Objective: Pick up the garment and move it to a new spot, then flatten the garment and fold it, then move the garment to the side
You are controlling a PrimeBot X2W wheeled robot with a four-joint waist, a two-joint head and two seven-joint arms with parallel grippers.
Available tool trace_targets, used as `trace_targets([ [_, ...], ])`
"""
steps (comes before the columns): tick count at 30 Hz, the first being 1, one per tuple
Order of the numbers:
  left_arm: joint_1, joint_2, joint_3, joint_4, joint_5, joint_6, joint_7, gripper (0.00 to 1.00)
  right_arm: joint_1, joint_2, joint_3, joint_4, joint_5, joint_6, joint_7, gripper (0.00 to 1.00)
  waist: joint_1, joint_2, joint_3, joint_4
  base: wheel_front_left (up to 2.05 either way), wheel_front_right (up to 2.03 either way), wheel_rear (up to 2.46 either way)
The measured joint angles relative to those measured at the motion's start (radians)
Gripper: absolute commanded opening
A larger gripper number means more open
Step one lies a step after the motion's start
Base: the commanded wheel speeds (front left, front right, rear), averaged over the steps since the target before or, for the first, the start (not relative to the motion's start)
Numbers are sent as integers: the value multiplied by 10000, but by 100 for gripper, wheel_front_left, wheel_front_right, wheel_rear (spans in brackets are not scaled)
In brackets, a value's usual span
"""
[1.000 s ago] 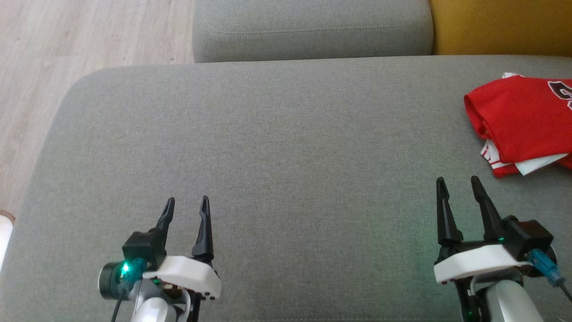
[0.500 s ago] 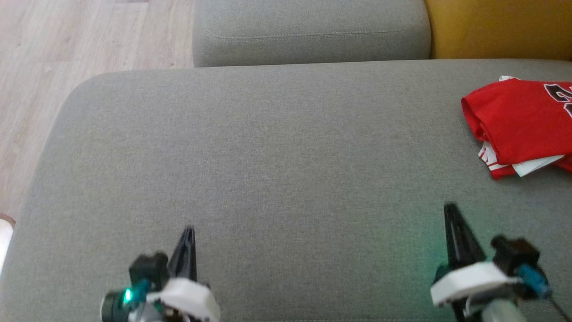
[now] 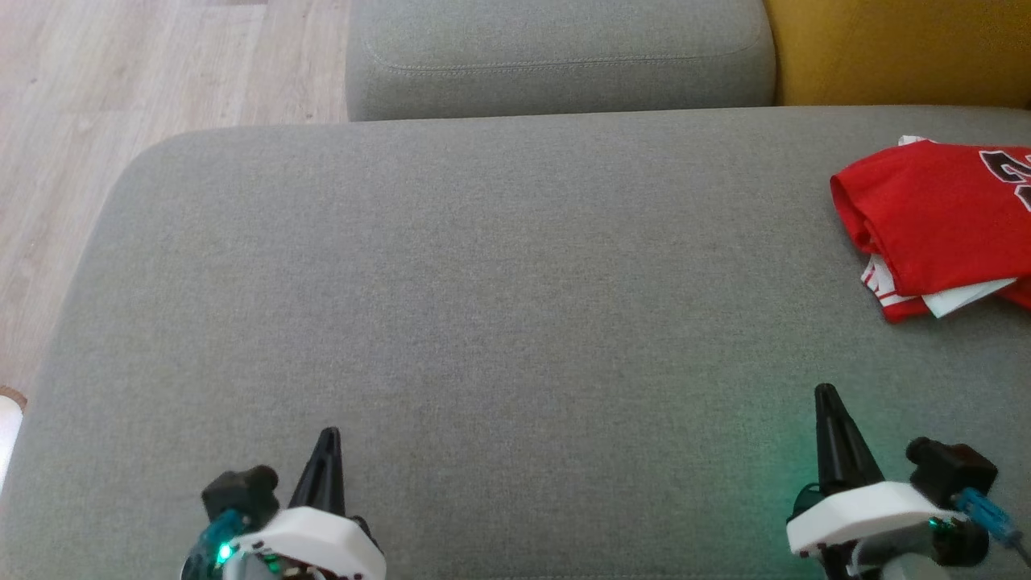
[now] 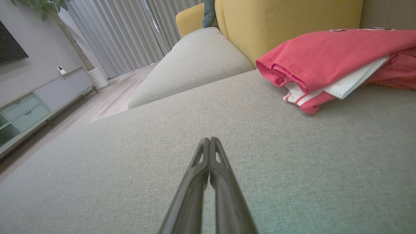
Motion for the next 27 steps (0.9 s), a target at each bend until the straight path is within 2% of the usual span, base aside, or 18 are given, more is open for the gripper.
trace_targets([
  [27, -226, 46, 652, -186, -3200, -550, 652, 0, -76, 0, -368, -249, 3212, 0, 780, 0, 0, 0, 10, -37, 0, 0, 0],
])
